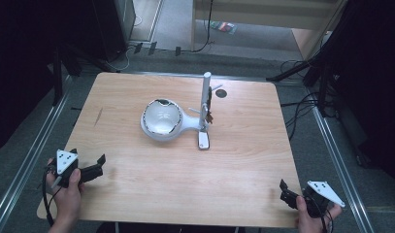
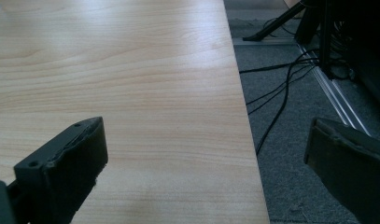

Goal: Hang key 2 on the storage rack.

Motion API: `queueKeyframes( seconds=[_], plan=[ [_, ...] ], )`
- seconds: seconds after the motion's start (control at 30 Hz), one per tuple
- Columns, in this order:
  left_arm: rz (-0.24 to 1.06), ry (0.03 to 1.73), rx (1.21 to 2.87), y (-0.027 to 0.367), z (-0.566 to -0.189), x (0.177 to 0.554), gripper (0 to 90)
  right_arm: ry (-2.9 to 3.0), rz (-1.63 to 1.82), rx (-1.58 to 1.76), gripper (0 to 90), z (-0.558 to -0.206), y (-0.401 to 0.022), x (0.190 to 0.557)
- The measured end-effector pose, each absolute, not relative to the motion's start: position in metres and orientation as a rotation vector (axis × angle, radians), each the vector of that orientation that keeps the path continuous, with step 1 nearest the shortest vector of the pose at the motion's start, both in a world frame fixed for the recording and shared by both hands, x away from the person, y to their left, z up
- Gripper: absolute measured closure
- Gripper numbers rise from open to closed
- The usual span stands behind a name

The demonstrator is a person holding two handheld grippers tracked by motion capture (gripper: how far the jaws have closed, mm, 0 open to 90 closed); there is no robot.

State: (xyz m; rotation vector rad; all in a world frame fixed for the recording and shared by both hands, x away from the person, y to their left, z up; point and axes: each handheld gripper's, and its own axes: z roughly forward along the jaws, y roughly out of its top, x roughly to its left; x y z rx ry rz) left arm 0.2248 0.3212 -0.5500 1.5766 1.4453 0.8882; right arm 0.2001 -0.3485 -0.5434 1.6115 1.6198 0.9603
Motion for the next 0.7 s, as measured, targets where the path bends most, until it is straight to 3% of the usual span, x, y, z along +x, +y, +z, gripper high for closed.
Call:
queueKeyframes(
  seconds=[0.47,0.7],
  plan=[
    [0.892,1.440,1.592,0.3204,-0.5498,0.2253,0.0,1.631,1.048,1.643,0.0,-0.5451,-0.3556,0.2030],
    [0.893,1.443,1.585,0.3200,-0.5500,0.2256,0.0,1.613,1.033,1.637,11.5,-0.5446,-0.3546,0.2028]
  ],
)
